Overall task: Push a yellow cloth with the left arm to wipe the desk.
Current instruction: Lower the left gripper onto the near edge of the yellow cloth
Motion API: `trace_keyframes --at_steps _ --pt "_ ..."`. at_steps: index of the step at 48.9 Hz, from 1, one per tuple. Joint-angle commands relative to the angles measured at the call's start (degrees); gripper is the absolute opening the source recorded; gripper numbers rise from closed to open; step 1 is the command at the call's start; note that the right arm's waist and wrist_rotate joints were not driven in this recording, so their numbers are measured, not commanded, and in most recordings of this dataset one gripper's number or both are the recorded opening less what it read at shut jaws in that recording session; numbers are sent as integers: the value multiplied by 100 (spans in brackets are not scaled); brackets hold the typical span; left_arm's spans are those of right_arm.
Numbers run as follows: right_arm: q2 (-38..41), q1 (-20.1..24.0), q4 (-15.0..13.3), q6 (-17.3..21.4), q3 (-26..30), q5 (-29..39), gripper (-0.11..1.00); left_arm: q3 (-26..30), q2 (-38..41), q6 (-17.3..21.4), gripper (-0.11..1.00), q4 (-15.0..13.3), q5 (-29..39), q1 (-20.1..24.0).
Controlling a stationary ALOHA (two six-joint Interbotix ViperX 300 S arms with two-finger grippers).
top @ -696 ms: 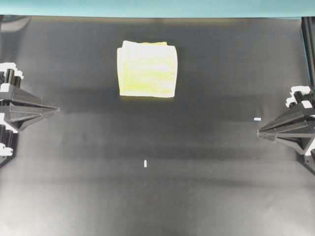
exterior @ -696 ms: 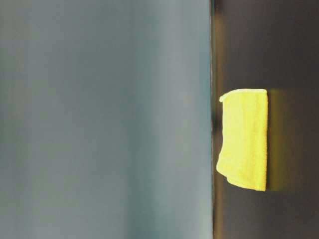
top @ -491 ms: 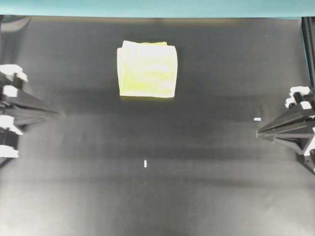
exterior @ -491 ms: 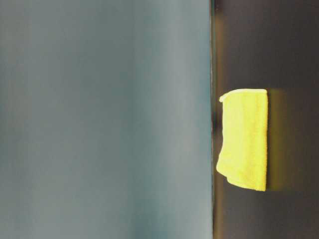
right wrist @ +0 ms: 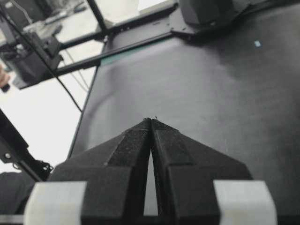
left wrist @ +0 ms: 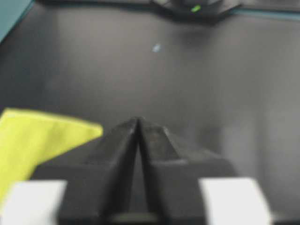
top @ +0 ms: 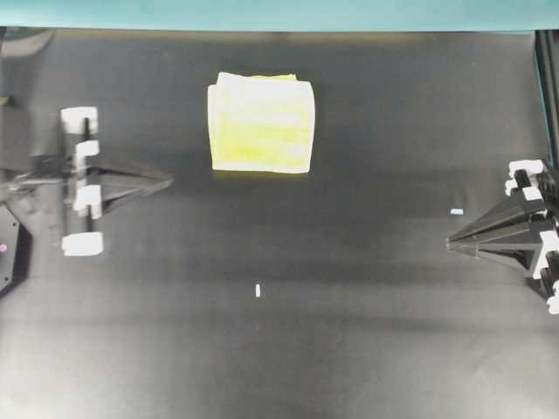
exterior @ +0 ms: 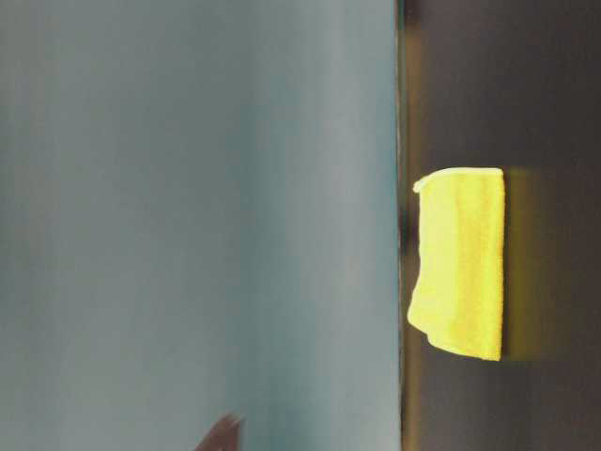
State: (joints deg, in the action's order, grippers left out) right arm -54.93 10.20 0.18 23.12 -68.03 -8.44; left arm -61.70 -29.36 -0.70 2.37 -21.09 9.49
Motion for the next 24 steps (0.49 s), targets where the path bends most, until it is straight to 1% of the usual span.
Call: trace_keyframes --at_steps 1,9,11,13,15,16,21,24 --pt "44 0 0 0 35 -9 0 378 677 -62 17 18 -176 246" --pt "44 0 0 9 18 -18 0 905 1679 -97 67 18 -211 475" --pt "44 0 0 0 9 -18 0 1046 1925 -97 77 18 -202 527" --pt "44 -9 0 0 0 -18 0 1187 2136 -97 85 18 -211 589" --pt "44 0 0 9 -9 -9 0 1327 2347 -97 89 18 -211 677" --pt "44 0 0 9 -9 -9 0 1406 2443 -105 90 18 -220 721" --pt "44 0 0 0 -26 -9 0 1740 2962 -132 87 18 -264 967" --pt "35 0 0 9 -35 -9 0 1942 3305 -141 88 18 -334 1151"
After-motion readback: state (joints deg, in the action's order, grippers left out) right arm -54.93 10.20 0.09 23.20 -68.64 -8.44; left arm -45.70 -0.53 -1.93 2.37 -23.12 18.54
